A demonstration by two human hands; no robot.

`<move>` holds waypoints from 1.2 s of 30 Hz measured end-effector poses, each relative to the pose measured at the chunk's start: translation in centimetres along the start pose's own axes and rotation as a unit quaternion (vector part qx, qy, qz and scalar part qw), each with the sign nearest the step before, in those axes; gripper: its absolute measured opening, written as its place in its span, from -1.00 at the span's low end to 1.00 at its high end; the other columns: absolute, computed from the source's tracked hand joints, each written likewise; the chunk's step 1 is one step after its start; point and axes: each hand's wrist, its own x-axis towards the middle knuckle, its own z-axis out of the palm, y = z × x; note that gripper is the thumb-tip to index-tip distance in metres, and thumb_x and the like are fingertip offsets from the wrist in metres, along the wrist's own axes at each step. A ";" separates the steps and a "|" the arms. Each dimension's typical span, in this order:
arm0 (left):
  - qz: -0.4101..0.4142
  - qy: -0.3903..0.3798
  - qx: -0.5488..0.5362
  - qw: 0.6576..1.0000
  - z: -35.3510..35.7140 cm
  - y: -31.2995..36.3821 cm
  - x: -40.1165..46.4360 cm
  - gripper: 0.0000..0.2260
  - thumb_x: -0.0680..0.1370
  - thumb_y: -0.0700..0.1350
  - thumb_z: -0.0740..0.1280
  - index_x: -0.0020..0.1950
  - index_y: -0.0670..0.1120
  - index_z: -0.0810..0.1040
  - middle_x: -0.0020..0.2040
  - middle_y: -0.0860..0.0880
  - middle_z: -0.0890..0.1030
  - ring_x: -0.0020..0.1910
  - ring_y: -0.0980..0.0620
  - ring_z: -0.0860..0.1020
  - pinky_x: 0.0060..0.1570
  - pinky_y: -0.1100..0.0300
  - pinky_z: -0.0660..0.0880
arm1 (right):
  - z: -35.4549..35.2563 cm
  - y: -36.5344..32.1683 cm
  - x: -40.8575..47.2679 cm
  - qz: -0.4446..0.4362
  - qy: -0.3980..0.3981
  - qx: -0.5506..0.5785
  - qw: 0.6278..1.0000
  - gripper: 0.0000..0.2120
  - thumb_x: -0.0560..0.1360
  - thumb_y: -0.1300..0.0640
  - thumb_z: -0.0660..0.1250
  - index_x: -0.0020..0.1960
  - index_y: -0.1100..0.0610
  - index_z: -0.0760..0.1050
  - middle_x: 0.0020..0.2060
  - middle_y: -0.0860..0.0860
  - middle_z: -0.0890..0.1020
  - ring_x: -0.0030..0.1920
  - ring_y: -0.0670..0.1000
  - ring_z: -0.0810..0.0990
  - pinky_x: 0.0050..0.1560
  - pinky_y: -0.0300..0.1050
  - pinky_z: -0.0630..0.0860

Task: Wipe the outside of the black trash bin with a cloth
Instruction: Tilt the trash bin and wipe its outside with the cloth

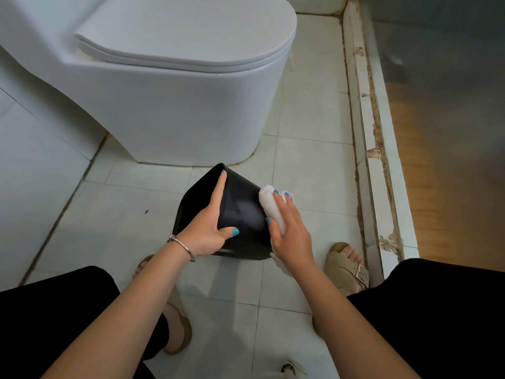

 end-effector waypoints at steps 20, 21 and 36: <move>-0.013 -0.015 -0.025 0.999 0.5 0.7 0.9 -0.01 0.51 -0.27 0.37 0.48 0.14 -0.42 0.31 0.09 0.37 0.17 0.09 0.49 0.12 0.32 0.36 | 0.3 -3.6 -0.3 -0.198 0.028 0.082 0.976 -0.48 0.53 0.19 0.34 0.45 -0.04 0.35 0.49 -0.14 0.22 0.46 -0.17 0.24 0.35 -0.42 0.20; -0.011 -0.009 -0.013 1.000 0.4 0.7 1.0 0.00 0.51 -0.26 0.37 0.48 0.16 -0.42 0.30 0.04 0.39 0.14 0.03 0.52 0.12 0.26 0.41 | 0.3 -2.9 -0.2 -0.188 0.024 0.075 0.979 -0.48 0.54 0.18 0.33 0.46 -0.05 0.33 0.50 -0.15 0.20 0.47 -0.21 0.20 0.37 -0.37 0.22; -0.011 0.030 -0.003 0.999 0.4 0.2 0.0 -0.02 0.50 -0.23 0.40 0.49 0.24 -0.35 0.40 0.14 0.19 0.04 0.09 0.50 0.09 0.23 0.40 | -0.4 5.3 -0.8 0.043 0.016 0.035 0.998 -0.44 0.57 0.12 0.28 0.49 -0.19 0.18 0.53 -0.13 0.17 0.49 -0.05 0.22 0.31 -0.21 0.28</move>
